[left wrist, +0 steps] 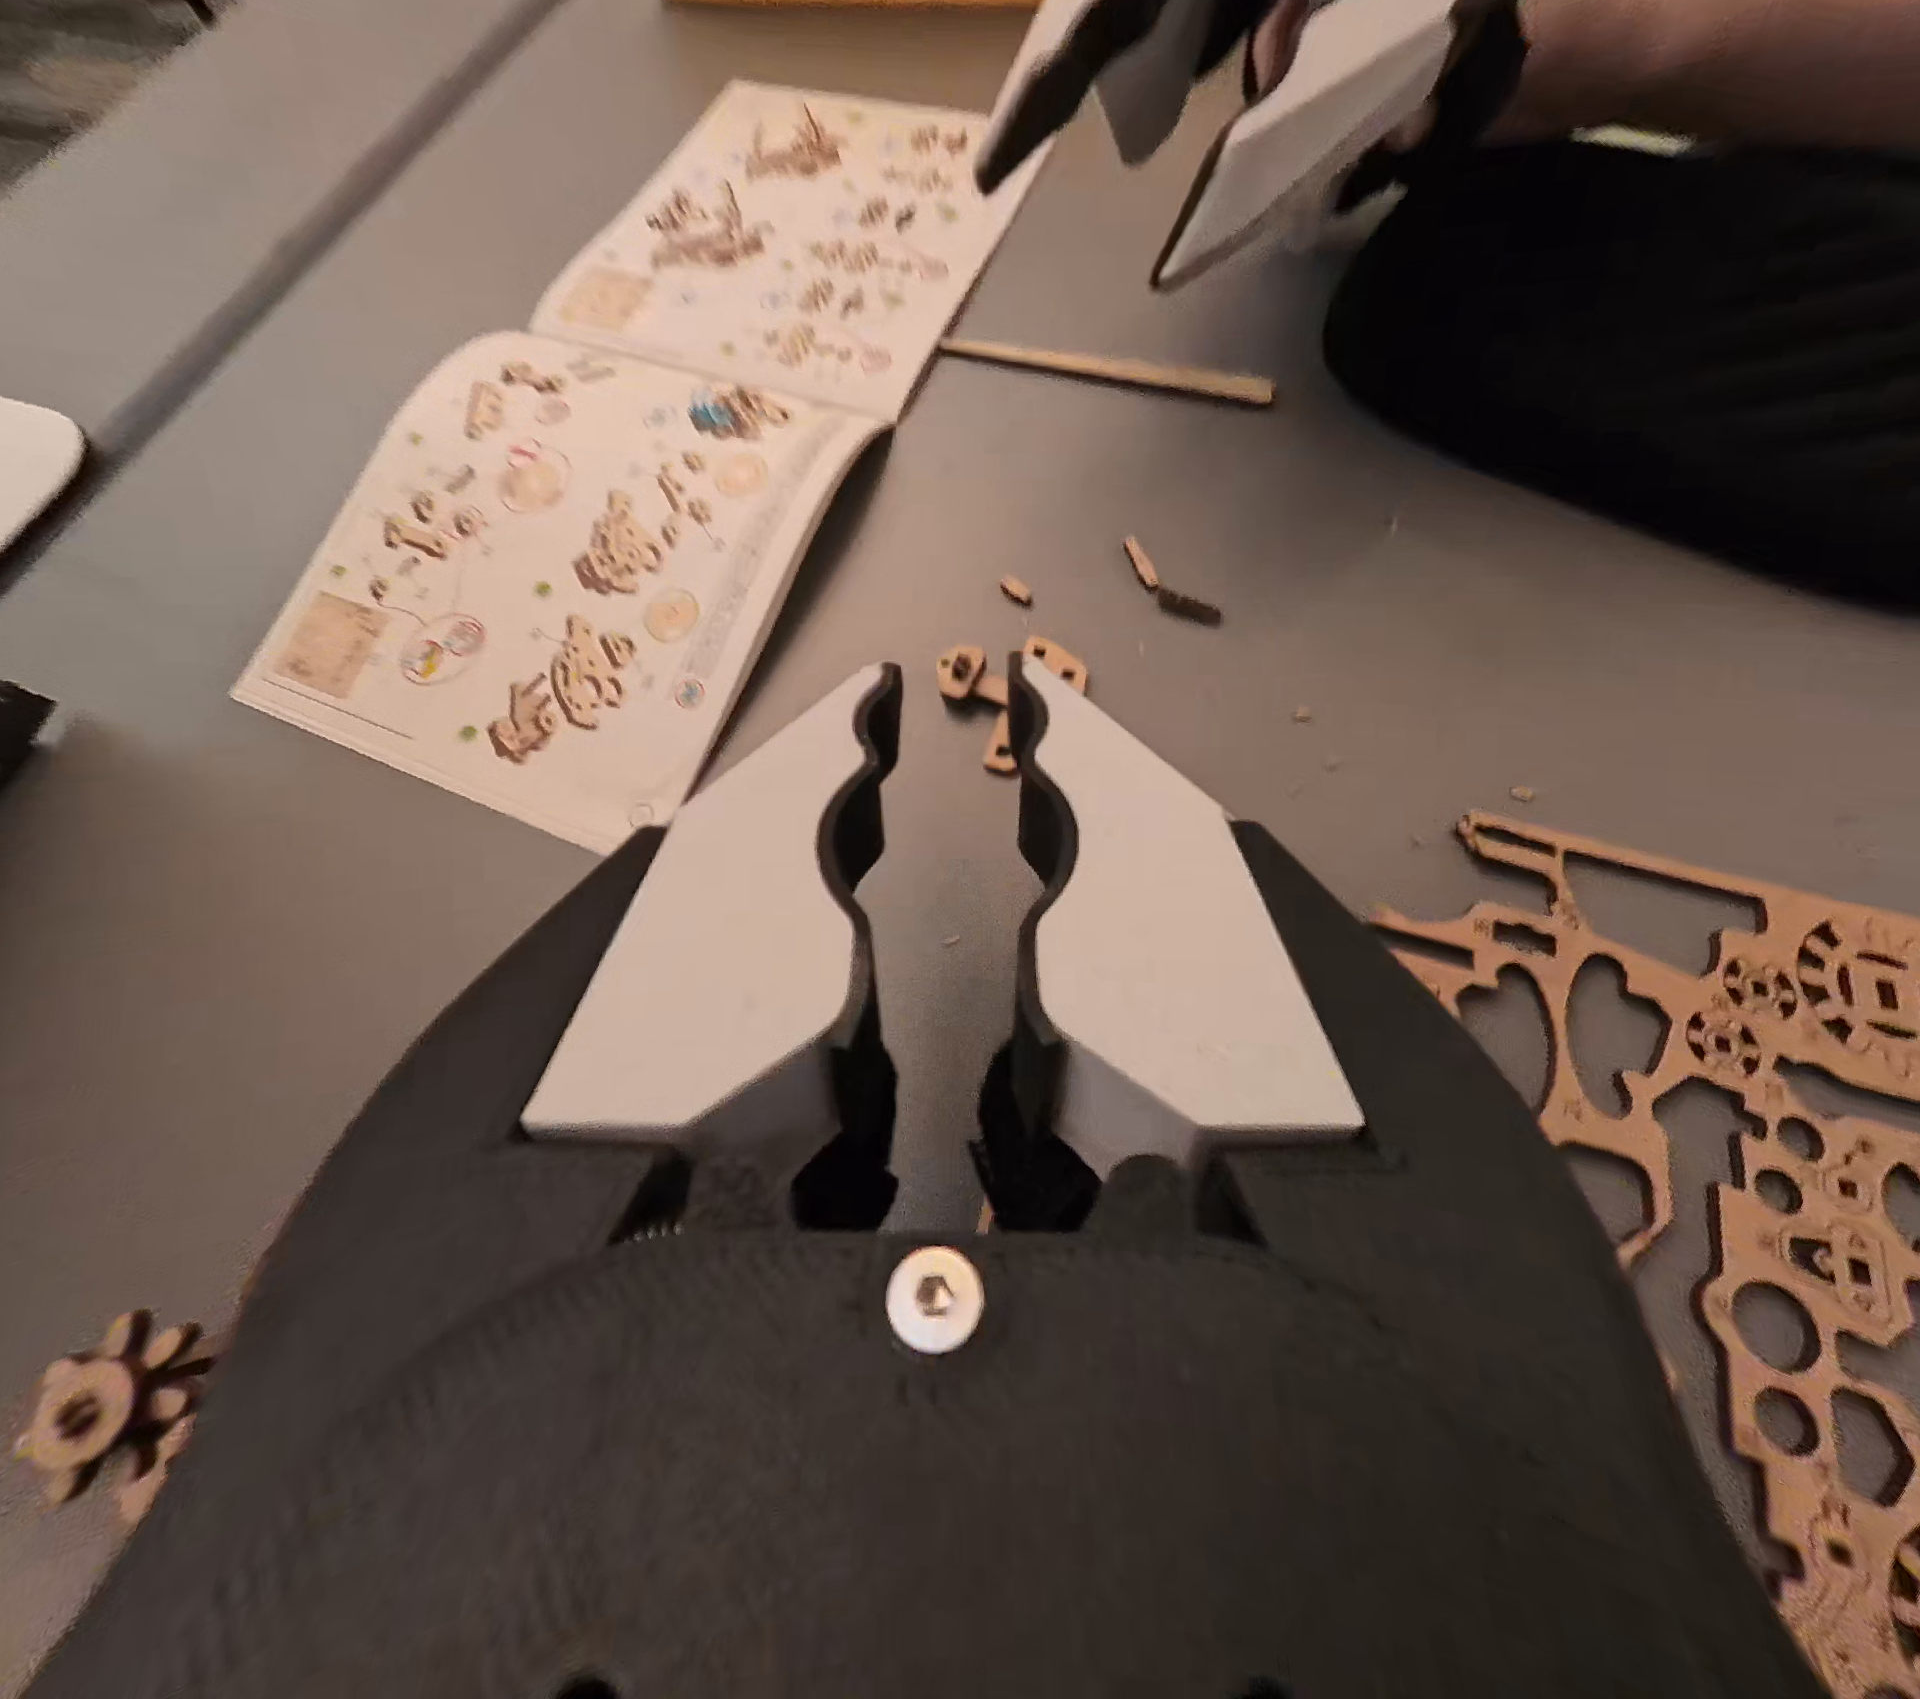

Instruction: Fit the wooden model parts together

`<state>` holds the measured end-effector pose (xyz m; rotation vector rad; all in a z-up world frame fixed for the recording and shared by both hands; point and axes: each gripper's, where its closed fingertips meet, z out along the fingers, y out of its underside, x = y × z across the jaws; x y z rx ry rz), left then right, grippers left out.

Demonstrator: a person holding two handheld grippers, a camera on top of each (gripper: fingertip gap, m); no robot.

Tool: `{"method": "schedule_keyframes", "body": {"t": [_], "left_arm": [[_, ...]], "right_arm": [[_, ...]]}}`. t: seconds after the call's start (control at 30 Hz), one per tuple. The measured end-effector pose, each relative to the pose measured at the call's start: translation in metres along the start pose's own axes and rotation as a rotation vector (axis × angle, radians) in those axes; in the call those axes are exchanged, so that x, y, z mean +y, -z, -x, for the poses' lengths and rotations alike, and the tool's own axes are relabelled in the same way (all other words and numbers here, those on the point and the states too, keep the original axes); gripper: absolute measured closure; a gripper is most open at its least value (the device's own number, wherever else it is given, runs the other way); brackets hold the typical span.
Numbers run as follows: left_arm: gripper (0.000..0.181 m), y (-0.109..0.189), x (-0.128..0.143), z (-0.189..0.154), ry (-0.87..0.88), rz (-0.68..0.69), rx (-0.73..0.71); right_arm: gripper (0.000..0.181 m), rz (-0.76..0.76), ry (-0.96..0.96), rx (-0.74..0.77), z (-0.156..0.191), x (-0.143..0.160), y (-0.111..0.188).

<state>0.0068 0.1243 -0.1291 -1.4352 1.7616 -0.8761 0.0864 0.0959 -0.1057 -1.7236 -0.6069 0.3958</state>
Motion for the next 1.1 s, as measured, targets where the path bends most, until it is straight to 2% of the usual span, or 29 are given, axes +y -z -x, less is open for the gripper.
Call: {"method": "schedule_keyframes", "body": {"t": [0.13, 0.23, 0.37, 0.43, 0.53, 0.67, 0.83, 0.97, 1.1], "left_arm": [[0.151, 0.008, -0.017, 0.005, -0.017, -0.108, -0.076], [0.14, 0.015, -0.027, 0.011, -0.042, -0.187, -0.144], [0.122, 0.026, -0.042, 0.019, -0.012, -0.315, -0.197], [0.113, 0.03, -0.044, 0.022, 0.019, -0.35, -0.205], [0.103, 0.033, -0.046, 0.028, 0.071, -0.38, -0.208], [0.103, 0.041, -0.05, 0.036, 0.079, -0.438, -0.246], [0.111, 0.041, -0.048, 0.037, 0.055, -0.417, -0.283], [0.117, 0.036, -0.043, 0.035, 0.011, -0.378, -0.3], [0.125, 0.033, -0.039, 0.034, -0.007, -0.35, -0.297]], "right_arm": [[0.144, -0.042, 0.078, 0.099, -0.012, -0.01, 0.009], [0.143, -0.146, 0.116, 0.173, -0.021, -0.027, 0.022], [0.147, -0.277, 0.099, 0.185, -0.026, -0.047, 0.037], [0.162, -0.247, 0.081, 0.183, -0.028, -0.044, 0.039], [0.162, -0.251, 0.111, 0.193, -0.025, -0.048, 0.04], [0.167, -0.203, 0.153, 0.24, -0.025, -0.044, 0.038], [0.179, -0.082, 0.208, 0.285, -0.033, -0.023, 0.032], [0.181, -0.046, 0.209, 0.269, -0.035, -0.012, 0.027], [0.181, -0.045, 0.13, 0.205, -0.033, -0.004, 0.02]]}}
